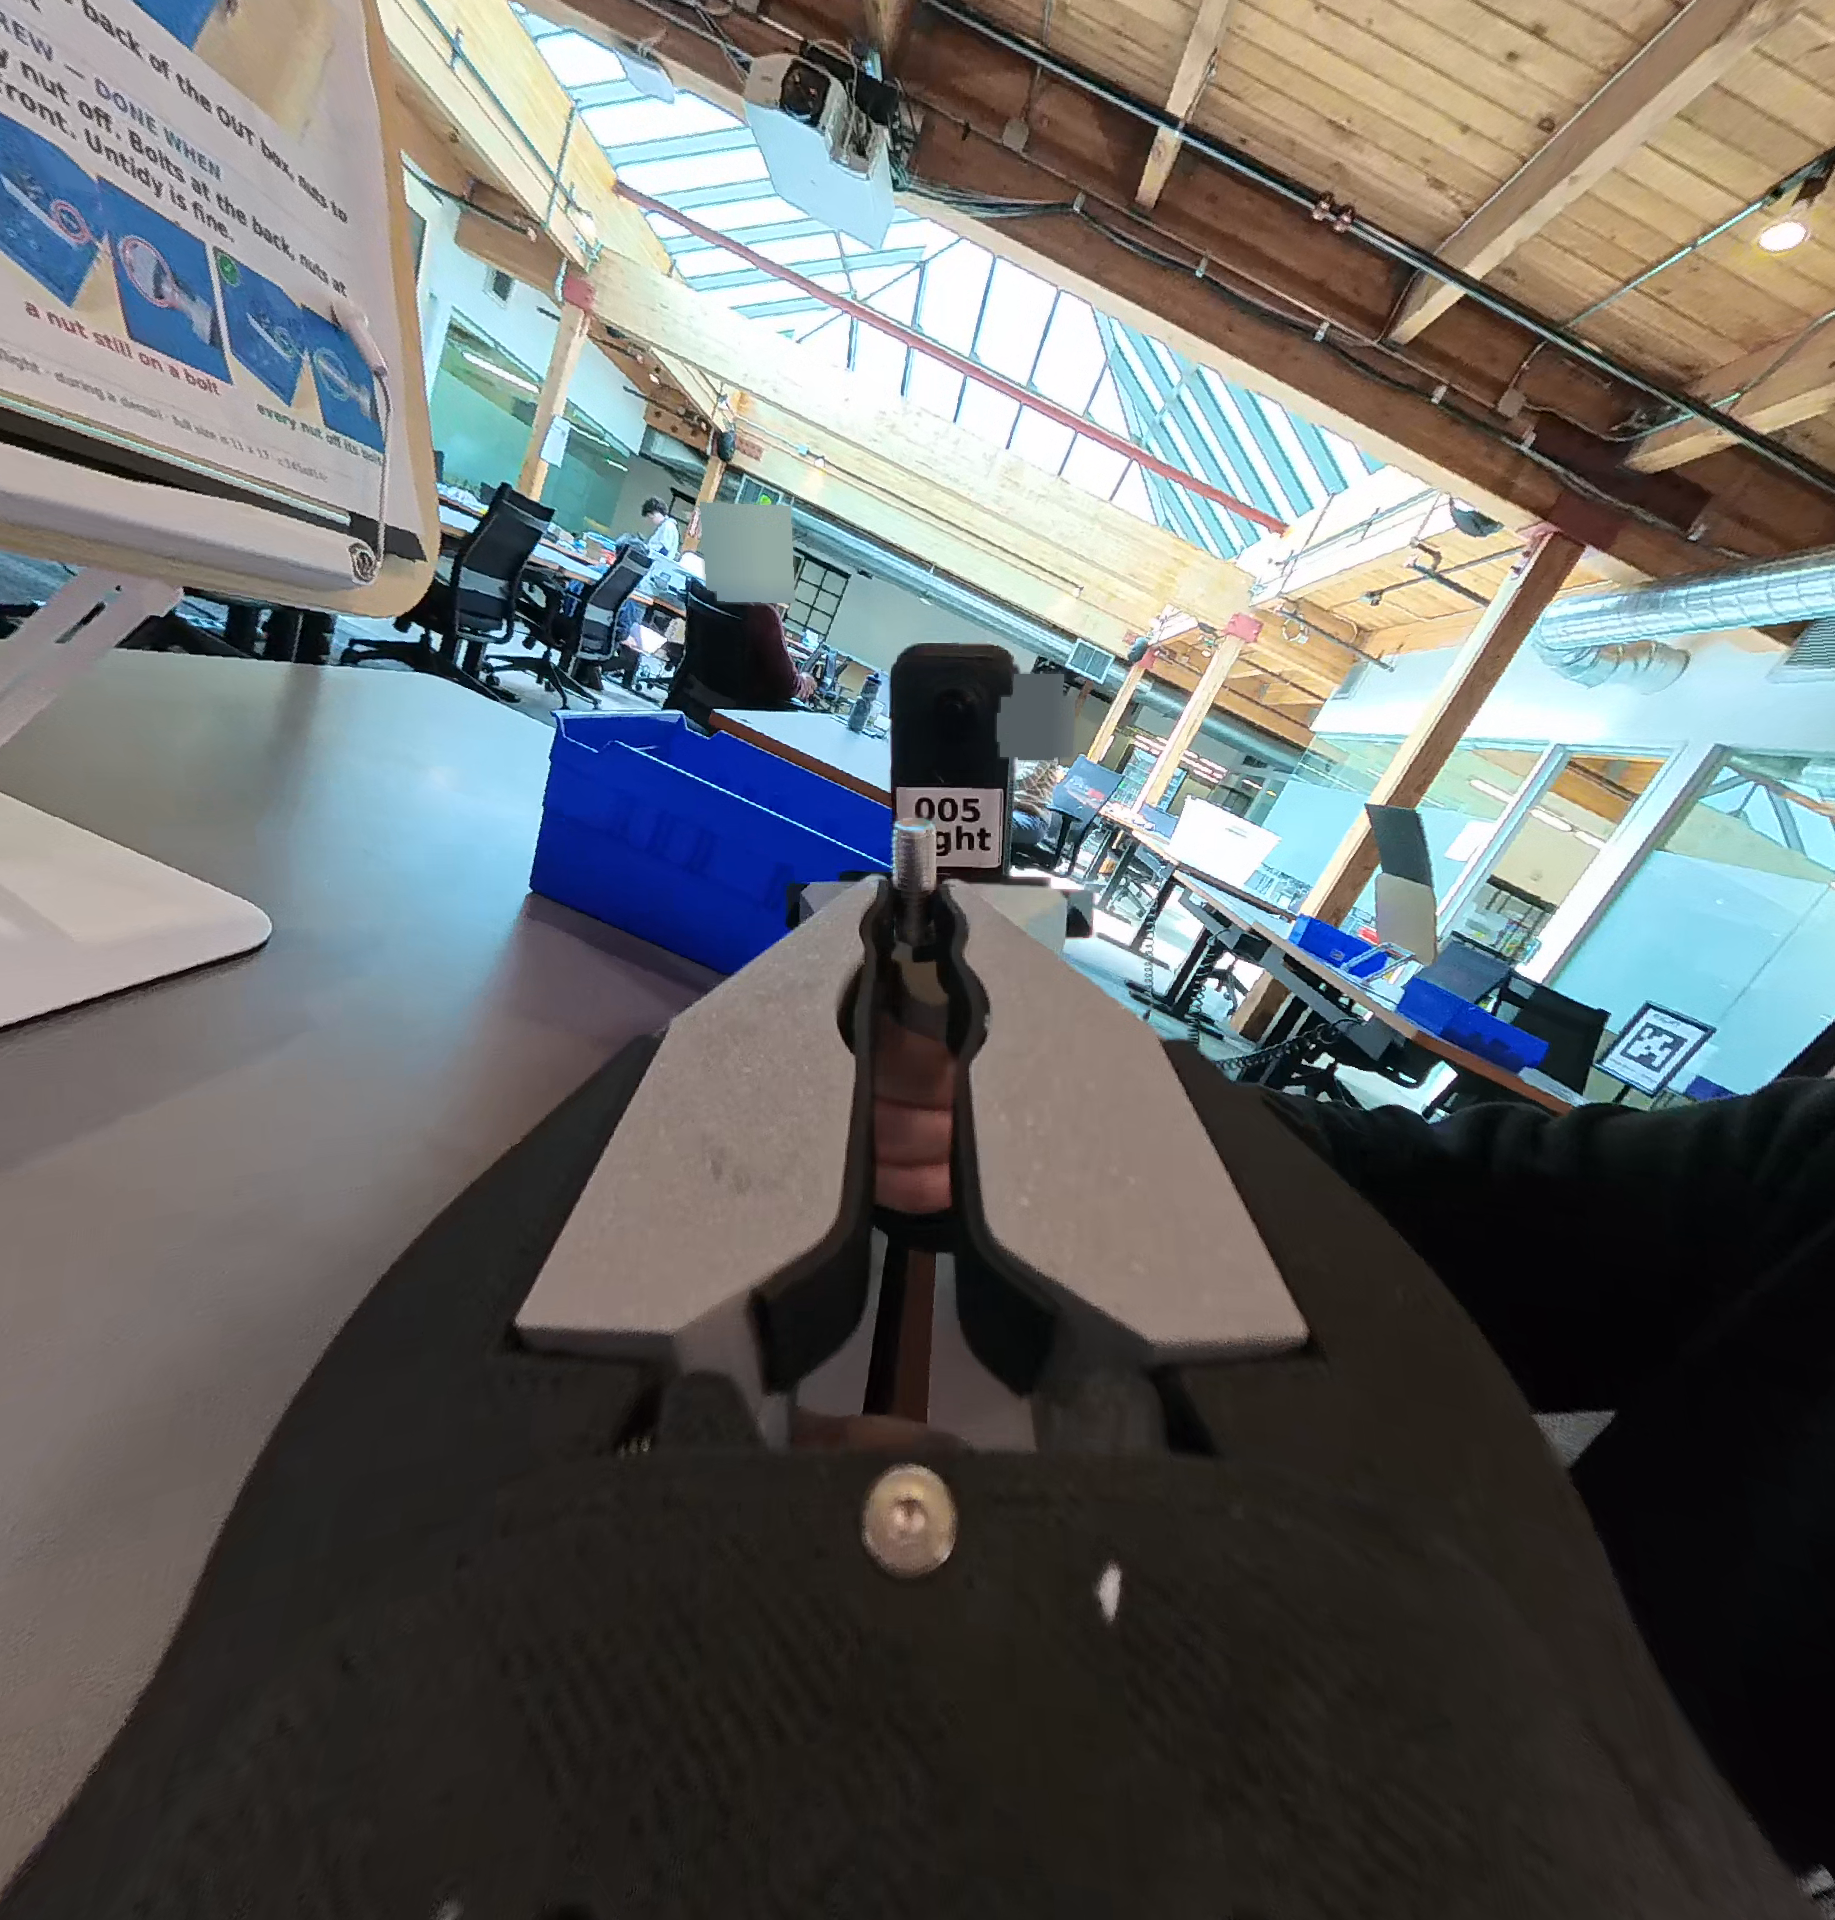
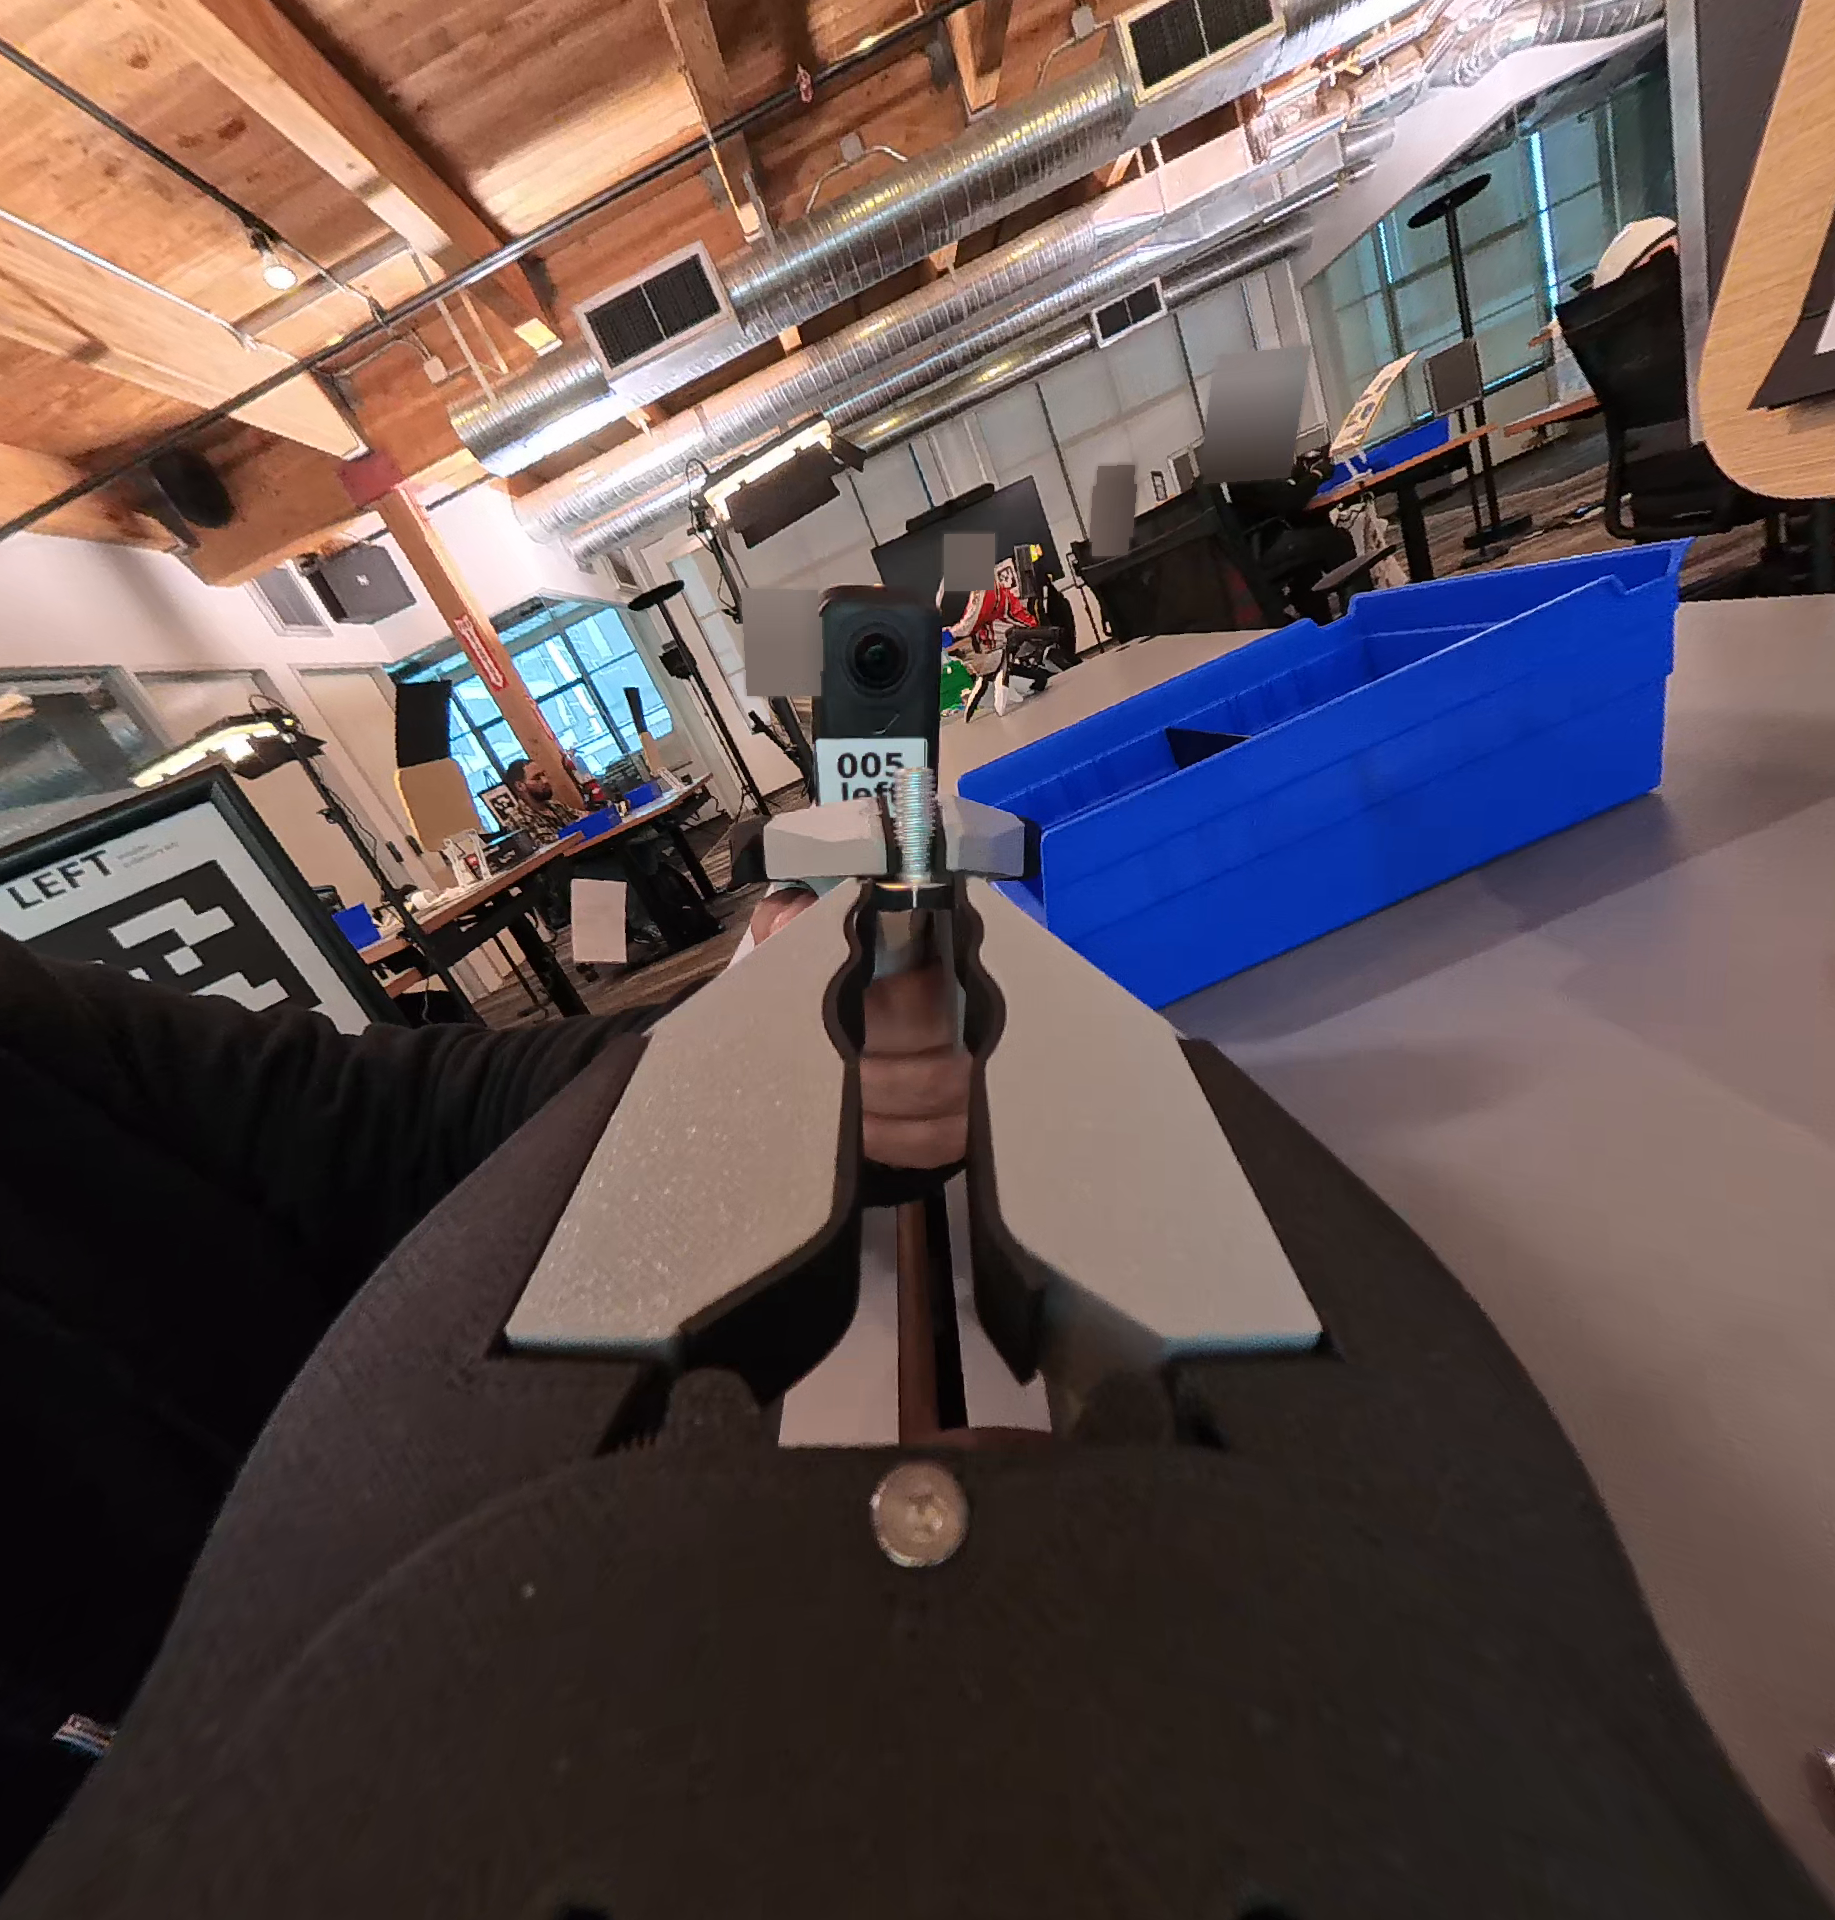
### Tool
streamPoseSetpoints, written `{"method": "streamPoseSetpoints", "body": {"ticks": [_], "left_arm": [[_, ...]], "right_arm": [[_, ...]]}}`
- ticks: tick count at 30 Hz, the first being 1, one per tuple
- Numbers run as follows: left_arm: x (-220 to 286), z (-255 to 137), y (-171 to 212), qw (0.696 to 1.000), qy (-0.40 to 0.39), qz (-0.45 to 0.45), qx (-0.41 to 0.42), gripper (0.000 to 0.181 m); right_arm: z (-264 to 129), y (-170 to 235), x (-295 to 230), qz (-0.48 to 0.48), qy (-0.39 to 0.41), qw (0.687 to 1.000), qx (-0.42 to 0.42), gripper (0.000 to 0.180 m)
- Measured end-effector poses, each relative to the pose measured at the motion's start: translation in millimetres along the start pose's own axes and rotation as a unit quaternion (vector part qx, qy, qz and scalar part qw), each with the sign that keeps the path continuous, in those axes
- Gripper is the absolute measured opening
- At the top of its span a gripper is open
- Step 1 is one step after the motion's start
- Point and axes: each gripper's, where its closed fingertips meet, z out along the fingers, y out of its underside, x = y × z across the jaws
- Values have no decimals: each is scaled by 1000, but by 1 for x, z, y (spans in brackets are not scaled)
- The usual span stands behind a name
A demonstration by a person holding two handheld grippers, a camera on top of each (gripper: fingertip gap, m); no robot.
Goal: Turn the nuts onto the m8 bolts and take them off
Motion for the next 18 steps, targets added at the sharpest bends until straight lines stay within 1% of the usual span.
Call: {"method": "streamPoseSetpoints", "body": {"ticks": [4,7,9,11,13,15,17,18], "left_arm": [[-1,-2,0,1000,-1,11,-7,5],[-2,-6,-6,1000,-5,17,0,5],[-4,-8,-6,1000,-9,20,-4,4],[-12,-9,0,999,-28,39,-25,4],[-20,-9,12,996,-44,62,-55,5],[-26,-8,25,993,-49,68,-88,5],[-32,-7,34,990,-60,72,-105,4],[-32,-7,37,990,-58,70,-111,5]], "right_arm": [[-2,0,1,-9,6,1000,-16,14],[-13,-3,7,-9,16,999,-40,30],[-27,-7,19,-21,49,997,-60,30],[-44,-7,38,-40,109,989,-91,28],[-67,2,65,-68,188,968,-152,28],[-91,17,92,-105,262,933,-222,26],[-110,32,113,-116,305,904,-275,25],[-113,39,117,-105,309,900,-288,26]]}}
